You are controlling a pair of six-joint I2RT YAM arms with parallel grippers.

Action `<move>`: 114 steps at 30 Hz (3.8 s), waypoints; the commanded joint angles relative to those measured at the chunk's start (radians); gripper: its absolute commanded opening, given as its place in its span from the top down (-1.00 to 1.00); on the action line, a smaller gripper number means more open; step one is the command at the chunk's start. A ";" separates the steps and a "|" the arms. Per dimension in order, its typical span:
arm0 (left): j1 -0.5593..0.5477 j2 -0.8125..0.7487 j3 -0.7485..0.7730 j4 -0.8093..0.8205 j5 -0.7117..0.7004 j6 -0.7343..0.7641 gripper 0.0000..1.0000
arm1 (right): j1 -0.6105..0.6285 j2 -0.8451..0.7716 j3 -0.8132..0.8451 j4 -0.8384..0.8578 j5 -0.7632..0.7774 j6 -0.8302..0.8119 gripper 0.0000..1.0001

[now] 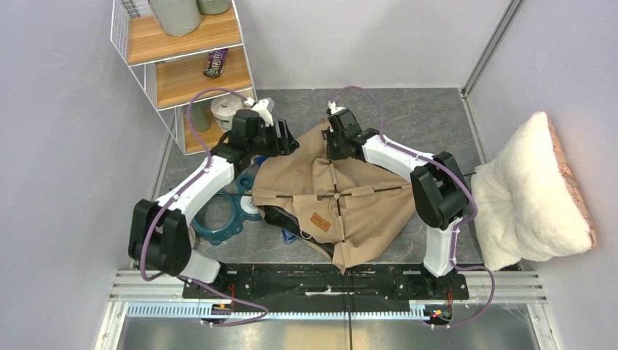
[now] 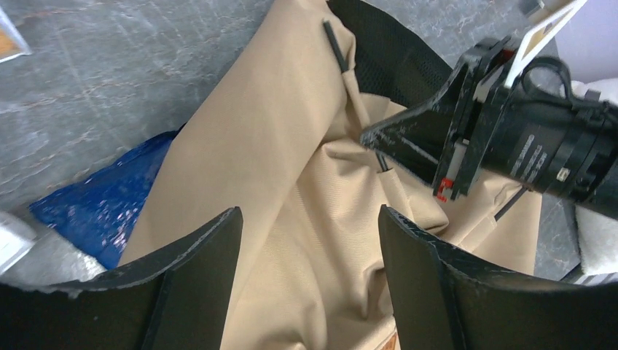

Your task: Set up the pet tent

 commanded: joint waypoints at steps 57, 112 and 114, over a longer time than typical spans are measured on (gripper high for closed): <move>-0.147 0.593 0.228 -0.126 -0.227 -0.021 0.46 | -0.055 0.104 0.066 0.006 -0.065 0.216 1.00; -0.146 0.660 0.301 -0.255 -0.305 -0.026 0.64 | -0.082 0.122 0.049 0.052 -0.077 0.240 1.00; -0.147 0.660 0.300 -0.256 -0.307 -0.026 0.65 | -0.082 0.121 0.047 0.052 -0.075 0.242 1.00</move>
